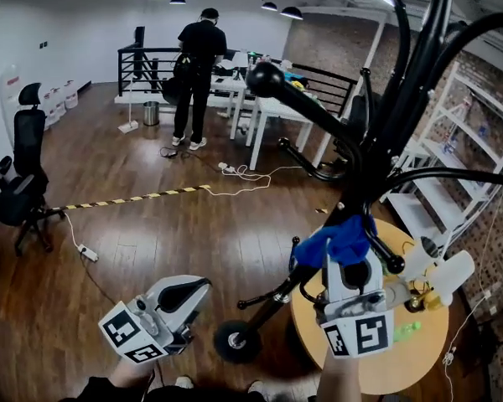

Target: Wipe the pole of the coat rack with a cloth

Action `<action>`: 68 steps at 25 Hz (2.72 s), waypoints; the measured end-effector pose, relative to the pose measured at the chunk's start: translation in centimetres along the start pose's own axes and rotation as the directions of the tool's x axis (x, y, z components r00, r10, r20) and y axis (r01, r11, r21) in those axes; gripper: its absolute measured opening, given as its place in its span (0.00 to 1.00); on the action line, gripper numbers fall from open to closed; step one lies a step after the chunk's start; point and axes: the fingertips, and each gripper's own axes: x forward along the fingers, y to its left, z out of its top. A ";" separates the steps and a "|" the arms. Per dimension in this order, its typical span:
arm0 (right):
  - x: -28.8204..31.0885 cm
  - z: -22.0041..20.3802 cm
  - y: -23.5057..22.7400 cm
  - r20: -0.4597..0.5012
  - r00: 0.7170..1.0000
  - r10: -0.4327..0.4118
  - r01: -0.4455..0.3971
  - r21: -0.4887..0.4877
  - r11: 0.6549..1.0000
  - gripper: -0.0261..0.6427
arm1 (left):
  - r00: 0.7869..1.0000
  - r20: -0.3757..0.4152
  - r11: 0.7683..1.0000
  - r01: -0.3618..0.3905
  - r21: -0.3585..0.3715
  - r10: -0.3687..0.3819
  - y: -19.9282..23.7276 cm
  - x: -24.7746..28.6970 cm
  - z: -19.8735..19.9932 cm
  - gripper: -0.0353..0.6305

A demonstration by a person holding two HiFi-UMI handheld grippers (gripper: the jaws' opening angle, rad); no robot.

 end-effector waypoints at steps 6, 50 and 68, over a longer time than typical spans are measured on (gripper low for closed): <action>1.2 2.5 -1.4 -0.004 0.985 -0.171 0.171 -0.023 0.985 0.17 | 0.995 -0.009 0.995 0.101 -0.017 -0.101 0.8 -0.7 0.9 0.06; -8.4 -23.7 6.2 -0.535 0.841 -0.079 0.181 0.140 0.974 0.17 | 0.999 -0.006 0.999 0.045 -0.021 -0.045 -1.4 -1.3 1.3 0.06; 1.4 2.1 -2.1 -0.018 0.983 -0.181 0.181 0.014 0.983 0.17 | 0.999 0.036 1.000 0.012 0.014 -0.013 -0.6 -2.9 3.2 0.06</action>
